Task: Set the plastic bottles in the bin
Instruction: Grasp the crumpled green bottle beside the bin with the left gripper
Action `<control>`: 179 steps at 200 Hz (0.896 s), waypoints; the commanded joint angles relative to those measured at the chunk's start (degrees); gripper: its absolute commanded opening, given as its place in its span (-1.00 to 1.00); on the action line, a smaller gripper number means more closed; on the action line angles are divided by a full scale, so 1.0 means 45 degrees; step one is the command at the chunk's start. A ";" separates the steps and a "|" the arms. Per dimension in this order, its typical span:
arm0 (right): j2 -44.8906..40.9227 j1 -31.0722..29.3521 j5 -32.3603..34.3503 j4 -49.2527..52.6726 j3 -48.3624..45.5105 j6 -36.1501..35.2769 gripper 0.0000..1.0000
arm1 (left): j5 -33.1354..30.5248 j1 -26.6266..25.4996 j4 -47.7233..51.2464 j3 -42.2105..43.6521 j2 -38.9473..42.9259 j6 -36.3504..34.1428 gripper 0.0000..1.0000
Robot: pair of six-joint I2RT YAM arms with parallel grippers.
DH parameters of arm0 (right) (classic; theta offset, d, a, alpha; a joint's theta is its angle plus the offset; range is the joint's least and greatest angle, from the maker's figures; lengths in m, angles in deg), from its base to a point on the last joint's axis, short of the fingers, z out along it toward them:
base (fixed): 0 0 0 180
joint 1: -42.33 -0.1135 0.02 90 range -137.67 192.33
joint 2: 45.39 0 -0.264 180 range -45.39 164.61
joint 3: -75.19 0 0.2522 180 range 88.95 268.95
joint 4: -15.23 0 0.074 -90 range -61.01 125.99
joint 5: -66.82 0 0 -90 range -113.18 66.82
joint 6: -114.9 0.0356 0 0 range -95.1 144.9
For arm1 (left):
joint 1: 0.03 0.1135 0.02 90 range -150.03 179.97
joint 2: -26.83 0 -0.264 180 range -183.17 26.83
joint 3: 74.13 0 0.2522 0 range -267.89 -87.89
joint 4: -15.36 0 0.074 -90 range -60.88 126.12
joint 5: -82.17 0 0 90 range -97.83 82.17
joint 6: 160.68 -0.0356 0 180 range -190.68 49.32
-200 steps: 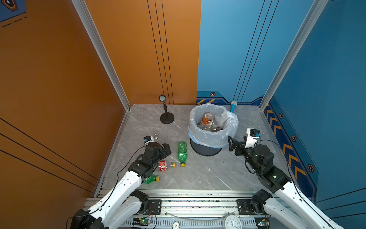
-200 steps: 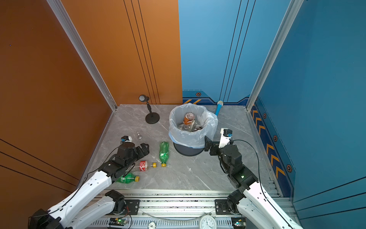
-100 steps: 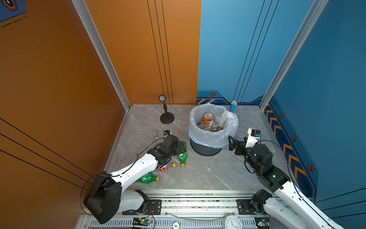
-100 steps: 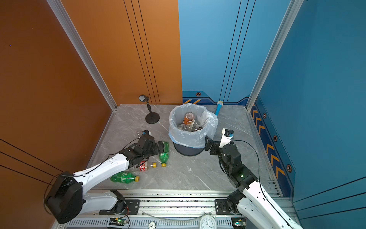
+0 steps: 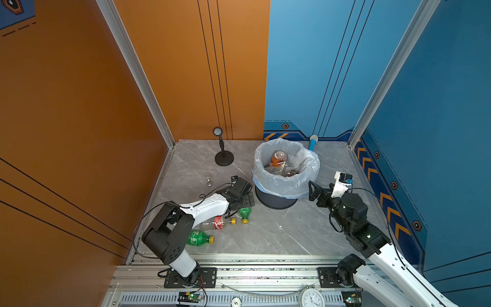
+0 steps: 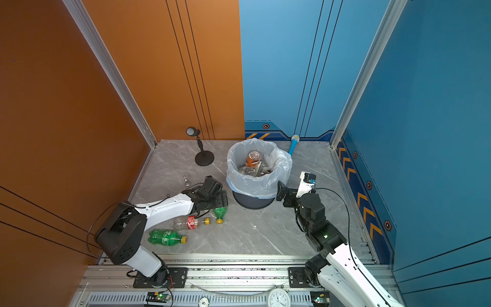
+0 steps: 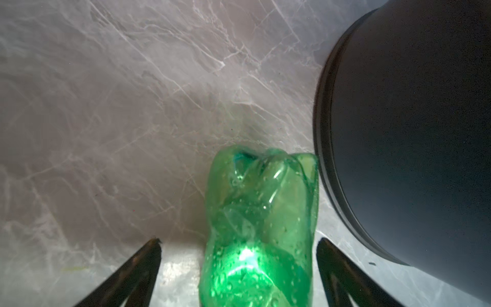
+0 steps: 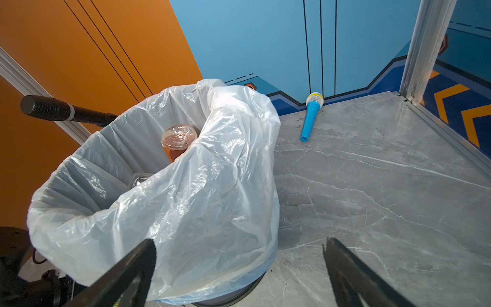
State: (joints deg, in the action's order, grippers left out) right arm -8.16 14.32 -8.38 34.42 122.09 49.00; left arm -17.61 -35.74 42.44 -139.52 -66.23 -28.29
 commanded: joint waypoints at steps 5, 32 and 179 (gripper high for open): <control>-0.0222 0.0150 -0.0143 0.0099 -0.0178 0.0158 0.99 | 0.0359 -0.0062 0.0203 -0.0468 -0.0538 -0.0037 0.59; -0.0256 0.0267 -0.0146 0.0111 -0.0232 0.0153 1.00 | 0.0689 0.0071 -0.0136 -0.0482 -0.0795 0.0124 0.25; 0.0119 0.0580 -0.0589 -0.0374 -0.0130 0.0344 0.99 | -0.0489 0.1094 -0.1569 0.1957 0.8753 -0.1674 0.05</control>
State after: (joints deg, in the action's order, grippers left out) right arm -8.51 16.53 -9.64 34.29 121.77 49.39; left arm -17.65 -31.74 33.28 -130.69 -28.37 -32.11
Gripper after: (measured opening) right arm 0.996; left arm 0.564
